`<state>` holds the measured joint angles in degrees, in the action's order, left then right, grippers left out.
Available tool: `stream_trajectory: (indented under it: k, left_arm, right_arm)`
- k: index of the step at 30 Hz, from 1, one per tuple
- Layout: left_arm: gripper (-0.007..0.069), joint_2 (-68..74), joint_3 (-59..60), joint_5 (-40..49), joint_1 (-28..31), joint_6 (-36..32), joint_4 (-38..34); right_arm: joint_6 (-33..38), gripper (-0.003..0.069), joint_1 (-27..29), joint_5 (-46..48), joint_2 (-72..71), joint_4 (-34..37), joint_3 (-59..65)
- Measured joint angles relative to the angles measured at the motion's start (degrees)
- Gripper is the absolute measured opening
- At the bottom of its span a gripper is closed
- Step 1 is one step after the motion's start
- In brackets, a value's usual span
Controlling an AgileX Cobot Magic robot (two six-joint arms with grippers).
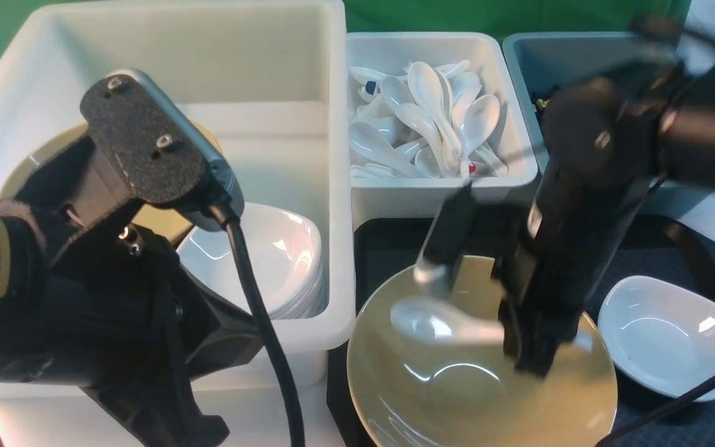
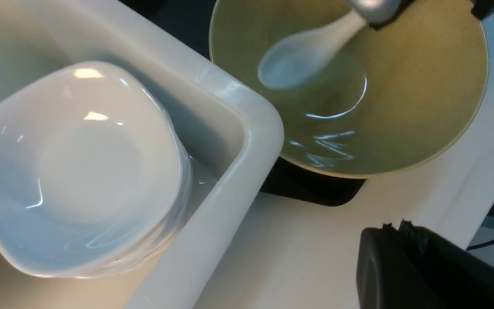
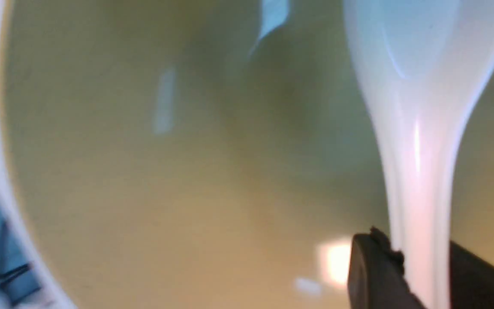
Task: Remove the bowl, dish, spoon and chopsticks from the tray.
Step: Use the right arm to put the soup spoon into the small storage box in the middle
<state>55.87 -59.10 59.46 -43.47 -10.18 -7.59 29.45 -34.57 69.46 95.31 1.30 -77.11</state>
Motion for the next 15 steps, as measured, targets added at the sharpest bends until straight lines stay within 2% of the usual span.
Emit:
stream_trajectory:
  k: [2,5,7,8,10,11,15]
  left_arm:
    - [-0.0011,0.0,0.0,0.0,0.0,0.18,0.0]
    - [-0.0011,0.0,0.0,-0.21,0.0,0.23,-0.04]
    - [-0.0011,0.0,0.0,-0.71,0.0,0.4,-0.04]
    - [-0.0011,0.0,0.0,-1.46,0.0,0.69,-0.04]
    - [-0.0011,0.0,0.0,-2.78,0.0,1.79,-0.18]
    - [-0.0011,0.0,0.0,-2.78,0.0,1.79,-0.23]
    - [-0.0011,0.0,0.0,-4.89,0.0,4.03,-0.24]
  right_arm:
    - [-1.2,0.0147,1.54,-1.06,-1.73,-4.06,-5.54]
    - [-3.33,0.0147,4.48,-6.34,-1.29,-6.18,-11.63]
    - [-7.77,0.0147,6.85,-11.56,0.3,-6.76,-15.69]
    - [-13.28,0.0147,8.46,-17.44,2.18,-6.97,-18.37]
    - [-18.19,0.0147,10.19,-23.85,5.71,-7.09,-21.61]
    - [-18.19,0.0147,10.32,-23.85,6.09,-7.09,-21.61]
    - [-23.78,0.0172,11.76,-33.45,14.18,-7.13,-26.47]
